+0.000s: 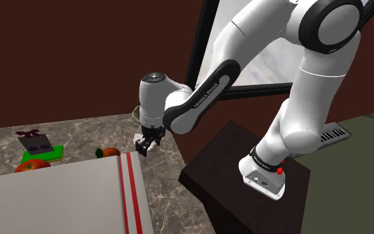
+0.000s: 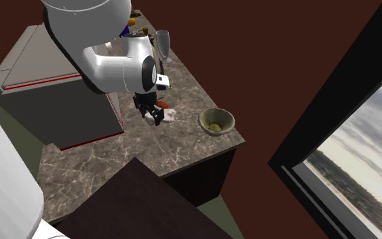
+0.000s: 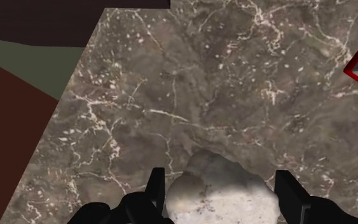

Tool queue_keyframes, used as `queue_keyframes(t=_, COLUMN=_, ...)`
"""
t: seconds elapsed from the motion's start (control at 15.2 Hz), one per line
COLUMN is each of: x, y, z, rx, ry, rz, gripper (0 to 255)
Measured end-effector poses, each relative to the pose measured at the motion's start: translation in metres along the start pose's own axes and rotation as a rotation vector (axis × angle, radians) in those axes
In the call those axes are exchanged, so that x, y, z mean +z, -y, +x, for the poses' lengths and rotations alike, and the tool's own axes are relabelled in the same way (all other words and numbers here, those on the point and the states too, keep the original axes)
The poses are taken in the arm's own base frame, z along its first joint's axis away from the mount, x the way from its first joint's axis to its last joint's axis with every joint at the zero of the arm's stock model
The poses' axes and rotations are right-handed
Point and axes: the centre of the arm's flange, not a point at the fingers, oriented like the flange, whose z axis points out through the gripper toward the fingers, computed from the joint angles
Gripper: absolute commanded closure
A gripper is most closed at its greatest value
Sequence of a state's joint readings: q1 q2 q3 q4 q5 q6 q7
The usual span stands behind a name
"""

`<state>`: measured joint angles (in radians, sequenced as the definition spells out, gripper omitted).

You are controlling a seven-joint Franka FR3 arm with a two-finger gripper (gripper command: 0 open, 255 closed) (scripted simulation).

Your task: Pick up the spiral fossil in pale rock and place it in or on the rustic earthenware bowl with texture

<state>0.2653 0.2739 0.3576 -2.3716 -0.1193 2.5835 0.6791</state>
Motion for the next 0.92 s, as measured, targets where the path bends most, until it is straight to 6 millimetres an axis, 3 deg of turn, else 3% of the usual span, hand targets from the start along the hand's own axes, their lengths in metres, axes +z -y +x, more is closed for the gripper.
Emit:
queue_keyframes(t=0.46, x=-0.035, y=0.0, z=-0.001, rx=0.0, ry=0.0, rz=0.0, gripper=255)
queue_keyframes(t=0.92, x=-0.044, y=-0.057, z=0.049, rx=0.001, ry=0.0, rz=0.0, gripper=255)
